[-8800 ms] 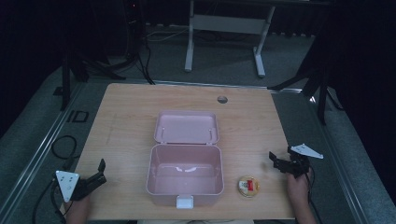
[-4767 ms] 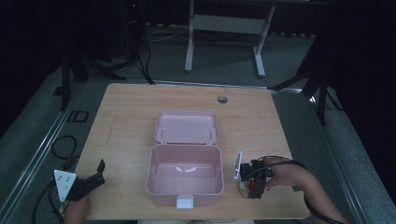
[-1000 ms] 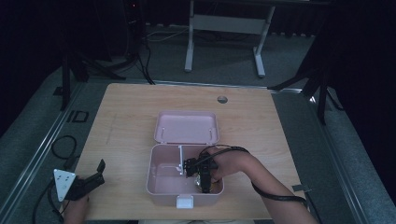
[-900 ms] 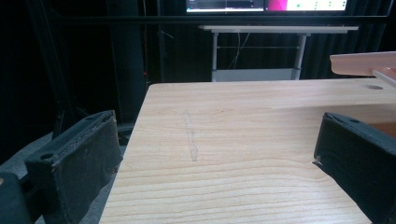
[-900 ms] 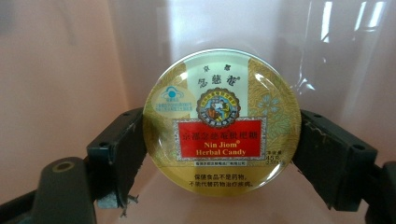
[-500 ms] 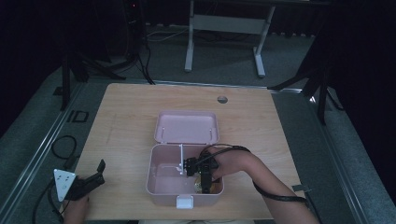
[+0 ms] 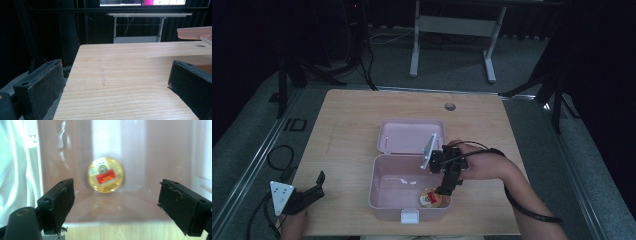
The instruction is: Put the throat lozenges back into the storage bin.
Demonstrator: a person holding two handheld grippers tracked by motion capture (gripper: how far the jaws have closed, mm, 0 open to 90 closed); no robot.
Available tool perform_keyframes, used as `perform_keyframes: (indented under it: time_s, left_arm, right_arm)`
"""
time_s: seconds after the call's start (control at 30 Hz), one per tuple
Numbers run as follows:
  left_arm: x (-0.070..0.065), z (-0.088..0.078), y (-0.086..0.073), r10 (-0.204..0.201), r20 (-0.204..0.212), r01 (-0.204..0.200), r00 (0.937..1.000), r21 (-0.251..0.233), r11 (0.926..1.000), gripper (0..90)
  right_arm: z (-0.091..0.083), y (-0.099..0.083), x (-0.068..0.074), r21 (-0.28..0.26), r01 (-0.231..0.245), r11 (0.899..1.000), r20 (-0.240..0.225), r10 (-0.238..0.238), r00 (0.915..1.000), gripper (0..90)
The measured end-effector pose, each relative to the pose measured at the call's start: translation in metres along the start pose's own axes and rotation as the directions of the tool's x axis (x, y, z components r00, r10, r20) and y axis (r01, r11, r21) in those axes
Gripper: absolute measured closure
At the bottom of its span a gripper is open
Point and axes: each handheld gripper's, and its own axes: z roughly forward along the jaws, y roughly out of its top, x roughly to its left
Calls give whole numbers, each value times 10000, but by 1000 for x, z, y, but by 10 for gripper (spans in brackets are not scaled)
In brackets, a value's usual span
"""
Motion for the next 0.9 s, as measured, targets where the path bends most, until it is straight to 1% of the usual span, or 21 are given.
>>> perform_keyframes:
  time_s: [0.03,0.1,0.17,0.27,0.33,0.4,0.47,0.53,0.57,0.6,0.67,0.7,0.73,0.77,0.83,0.87,0.9]
  left_arm:
    - [0,0,0,-1,7,1,10000,-8,10000,9]
    - [0,0,0,-6,11,6,10000,-11,10000,9]
    - [0,0,0,-12,25,12,10000,-29,10000,9]
    - [0,0,0,-9,36,9,10000,-41,10000,9]
    - [0,0,0,-6,44,6,10000,-31,10000,9]
    - [0,0,0,3,37,-3,10000,-29,10000,9]
    - [0,0,0,-11,45,11,10000,-18,10000,9]
    - [0,0,0,4,47,-4,10000,-8,10000,9]
    - [0,0,0,4,49,-4,10000,-4,10000,9]
    - [0,0,0,10,46,-10,10000,-2,10000,9]
    - [0,0,0,7,42,-6,10000,-10,10000,9]
    - [0,0,0,7,42,-6,10000,-10,10000,9]
    - [0,0,0,-3,48,3,10000,-7,10000,9]
    - [0,0,0,7,47,-7,10000,-2,10000,9]
    - [0,0,0,12,39,-12,10000,-9,10000,9]
    - [0,0,0,17,22,-17,10000,-8,10000,9]
    - [0,0,0,11,9,-10,10000,-16,10000,9]
  right_arm:
    - [-5,-5,-1,-181,-88,9998,151,91,9998,132]
    - [-14,-16,-2,-560,-263,9981,650,299,9974,131]
    - [-21,-30,-5,-955,-580,9937,755,653,9950,132]
    - [-24,-46,-8,-1308,-860,9877,971,991,9903,131]
    - [-24,-60,-9,-1548,-1027,9826,1254,1227,9845,131]
    - [-21,-70,-11,-1711,-1193,9780,1388,1438,9798,126]
    - [-16,-82,-13,-1973,-1453,9695,1667,1792,9696,125]
    - [-9,-93,-16,-2201,-1781,9591,1569,2150,9639,124]
    - [-4,-100,-17,-2437,-1956,9499,1522,2366,9596,125]
    - [-1,-104,-18,-2532,-2066,9451,1527,2499,9562,125]
    - [10,-114,-21,-2798,-2296,9322,1700,2835,9438,125]
    - [10,-114,-21,-2798,-2296,9322,1700,2835,9438,125]
    - [16,-120,-22,-2896,-2453,9252,1763,3035,9364,125]
    - [32,-135,-26,-3160,-2903,9032,1809,3577,9161,125]
    - [44,-145,-29,-3283,-3354,8830,1781,4066,8961,125]
    - [50,-151,-31,-3305,-3552,8744,1748,4266,8874,125]
    - [55,-154,-32,-3322,-3681,8684,1740,4400,8810,126]
